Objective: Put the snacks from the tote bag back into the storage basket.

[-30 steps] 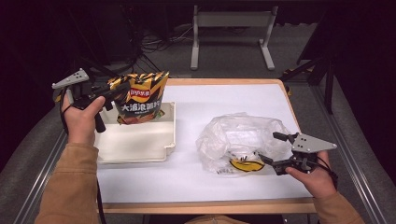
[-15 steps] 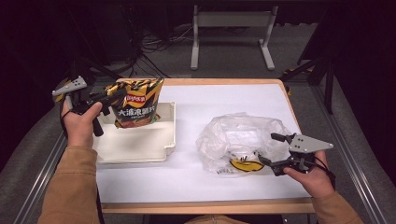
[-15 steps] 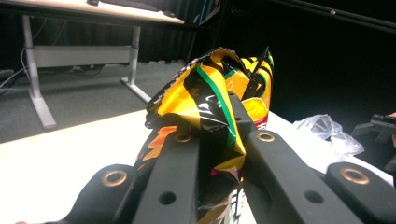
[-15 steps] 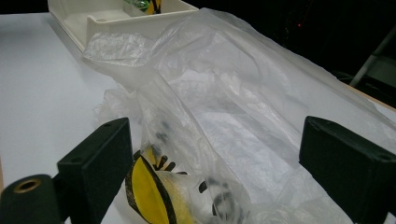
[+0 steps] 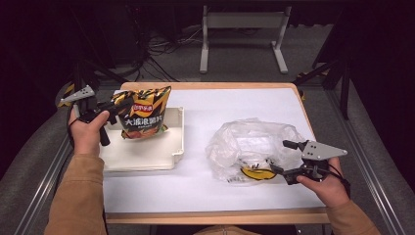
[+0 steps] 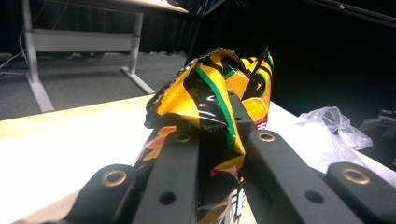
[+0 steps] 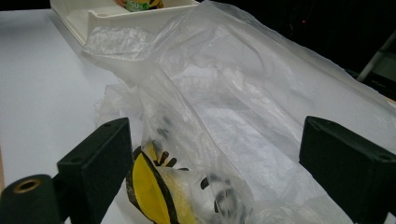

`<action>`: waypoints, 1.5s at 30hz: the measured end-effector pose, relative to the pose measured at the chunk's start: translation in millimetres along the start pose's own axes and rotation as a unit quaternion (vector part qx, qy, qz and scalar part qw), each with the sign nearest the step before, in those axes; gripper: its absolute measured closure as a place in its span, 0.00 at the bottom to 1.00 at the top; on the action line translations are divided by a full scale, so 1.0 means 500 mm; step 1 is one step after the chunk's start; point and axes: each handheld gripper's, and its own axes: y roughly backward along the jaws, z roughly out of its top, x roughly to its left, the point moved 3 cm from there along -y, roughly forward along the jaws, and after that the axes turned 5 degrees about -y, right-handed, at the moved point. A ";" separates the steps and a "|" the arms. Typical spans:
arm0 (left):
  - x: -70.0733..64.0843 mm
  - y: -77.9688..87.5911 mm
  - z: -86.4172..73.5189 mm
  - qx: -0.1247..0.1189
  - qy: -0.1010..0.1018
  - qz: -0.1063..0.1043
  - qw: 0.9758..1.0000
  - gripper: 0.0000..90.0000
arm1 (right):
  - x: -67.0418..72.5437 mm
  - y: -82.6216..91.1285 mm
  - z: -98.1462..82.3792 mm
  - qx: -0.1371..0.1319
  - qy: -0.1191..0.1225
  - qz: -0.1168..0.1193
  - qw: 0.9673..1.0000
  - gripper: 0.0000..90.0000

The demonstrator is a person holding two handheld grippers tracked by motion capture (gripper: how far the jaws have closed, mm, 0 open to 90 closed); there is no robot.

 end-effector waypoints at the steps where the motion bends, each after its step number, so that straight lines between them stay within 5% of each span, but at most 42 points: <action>1: 0.001 -0.001 -0.002 0.002 0.002 -0.002 1.000 0.95 | 0.000 0.000 0.000 0.000 0.000 0.000 1.000 0.11; 15: 0.010 -0.018 -0.014 0.011 0.010 -0.024 1.000 0.95 | 0.000 0.002 0.001 -0.002 -0.001 0.002 1.000 0.11; 24: 0.032 -0.021 -0.030 0.000 0.037 -0.036 0.999 0.94 | -0.001 0.002 -0.001 0.001 0.000 0.001 1.000 0.11; 32: 0.046 -0.031 -0.036 0.007 0.041 -0.008 0.999 0.88 | -0.001 0.001 -0.002 0.004 0.000 0.000 1.000 0.11; 45: 0.054 -0.047 -0.035 0.029 0.018 0.060 0.998 0.78 | 0.000 -0.002 -0.005 0.006 -0.001 0.003 1.000 0.11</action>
